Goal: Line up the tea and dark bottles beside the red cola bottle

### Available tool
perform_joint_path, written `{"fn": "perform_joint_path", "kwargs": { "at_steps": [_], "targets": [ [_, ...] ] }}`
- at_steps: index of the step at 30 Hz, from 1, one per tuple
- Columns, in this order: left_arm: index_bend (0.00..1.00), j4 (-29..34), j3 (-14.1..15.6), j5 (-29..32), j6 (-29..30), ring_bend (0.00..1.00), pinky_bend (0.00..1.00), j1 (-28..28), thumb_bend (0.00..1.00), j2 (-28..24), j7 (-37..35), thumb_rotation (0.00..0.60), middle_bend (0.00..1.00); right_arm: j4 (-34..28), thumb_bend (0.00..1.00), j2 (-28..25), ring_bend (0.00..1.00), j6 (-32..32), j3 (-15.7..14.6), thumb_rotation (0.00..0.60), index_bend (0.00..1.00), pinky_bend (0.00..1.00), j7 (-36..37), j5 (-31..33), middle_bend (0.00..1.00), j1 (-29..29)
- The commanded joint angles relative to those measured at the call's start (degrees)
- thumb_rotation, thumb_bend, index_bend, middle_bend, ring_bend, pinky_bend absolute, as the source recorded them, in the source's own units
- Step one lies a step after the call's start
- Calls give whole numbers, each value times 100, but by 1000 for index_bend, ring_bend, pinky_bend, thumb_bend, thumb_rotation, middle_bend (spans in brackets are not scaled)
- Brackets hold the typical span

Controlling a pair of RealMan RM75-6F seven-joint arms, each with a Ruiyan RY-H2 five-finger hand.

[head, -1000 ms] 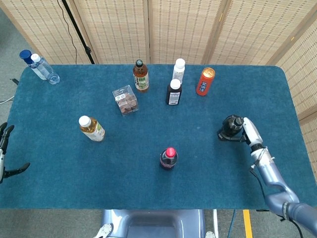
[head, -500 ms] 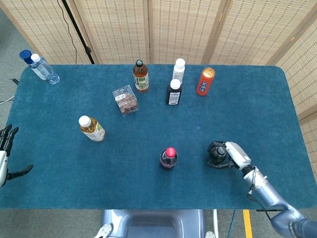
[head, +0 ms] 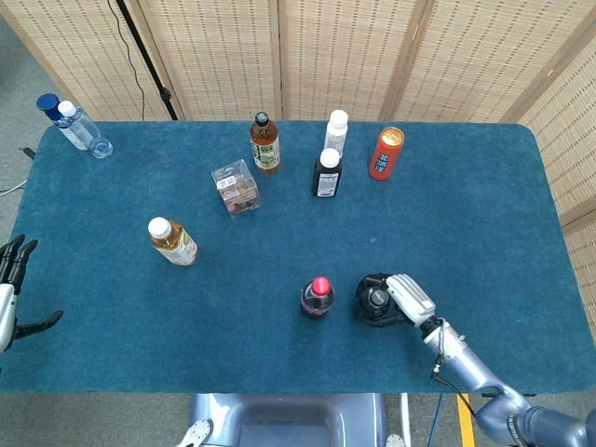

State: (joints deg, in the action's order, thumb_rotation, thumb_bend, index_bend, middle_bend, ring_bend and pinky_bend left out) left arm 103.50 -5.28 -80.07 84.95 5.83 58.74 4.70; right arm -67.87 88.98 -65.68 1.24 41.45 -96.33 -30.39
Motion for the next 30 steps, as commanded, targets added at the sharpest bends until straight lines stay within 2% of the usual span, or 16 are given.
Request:
{"fn": "perform_joint_path", "kwargs": {
  "at_steps": [1,13,26,30],
  "targets": [
    [0,-4,-11,14,12,0,0,-4,49,6,0,600,0,217,756,150,493,-65,42,600,574,550,-208,26,569,-56],
    [0,0,-12,14,-6,0,0,-3,48,-21,-36,600,0,214,756,265,493,-77,11,600,574,550,-251,148,569,-139],
    [0,-3,-20,49,-33,0,0,0,49,-45,-64,600,0,-126,757,389,494,-25,-96,600,574,550,-311,142,569,-242],
    [0,1,-15,38,-30,0,0,-4,49,-50,-82,600,0,-6,756,493,494,-8,-82,600,574,550,-445,198,569,-257]
  ]
}}
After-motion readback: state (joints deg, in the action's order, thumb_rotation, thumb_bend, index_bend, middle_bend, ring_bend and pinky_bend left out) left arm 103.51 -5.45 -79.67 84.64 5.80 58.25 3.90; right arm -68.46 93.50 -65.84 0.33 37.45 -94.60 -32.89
